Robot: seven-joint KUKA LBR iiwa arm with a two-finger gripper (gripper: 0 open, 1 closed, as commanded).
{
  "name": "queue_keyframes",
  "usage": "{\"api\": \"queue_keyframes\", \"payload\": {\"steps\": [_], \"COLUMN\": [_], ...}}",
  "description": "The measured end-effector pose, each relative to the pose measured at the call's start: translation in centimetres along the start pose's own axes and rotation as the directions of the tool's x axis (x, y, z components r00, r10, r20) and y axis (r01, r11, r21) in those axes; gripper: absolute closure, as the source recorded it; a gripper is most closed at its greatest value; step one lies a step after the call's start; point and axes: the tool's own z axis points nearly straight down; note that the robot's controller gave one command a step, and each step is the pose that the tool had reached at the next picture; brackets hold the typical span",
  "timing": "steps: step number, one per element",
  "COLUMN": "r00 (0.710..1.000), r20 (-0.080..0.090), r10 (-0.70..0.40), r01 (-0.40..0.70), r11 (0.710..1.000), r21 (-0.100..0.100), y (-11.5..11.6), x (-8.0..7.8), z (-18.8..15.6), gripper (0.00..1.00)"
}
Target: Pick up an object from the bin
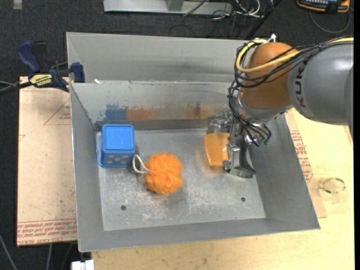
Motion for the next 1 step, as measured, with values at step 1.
{"api": "queue_keyframes", "payload": {"steps": [1], "r00": [0.984], "r20": [-0.009], "r10": [-0.178], "r01": [0.178], "r11": [0.984], "r21": [-0.005], "y": [0.5], "x": [0.28], "z": [1.98], "gripper": [0.0]}}
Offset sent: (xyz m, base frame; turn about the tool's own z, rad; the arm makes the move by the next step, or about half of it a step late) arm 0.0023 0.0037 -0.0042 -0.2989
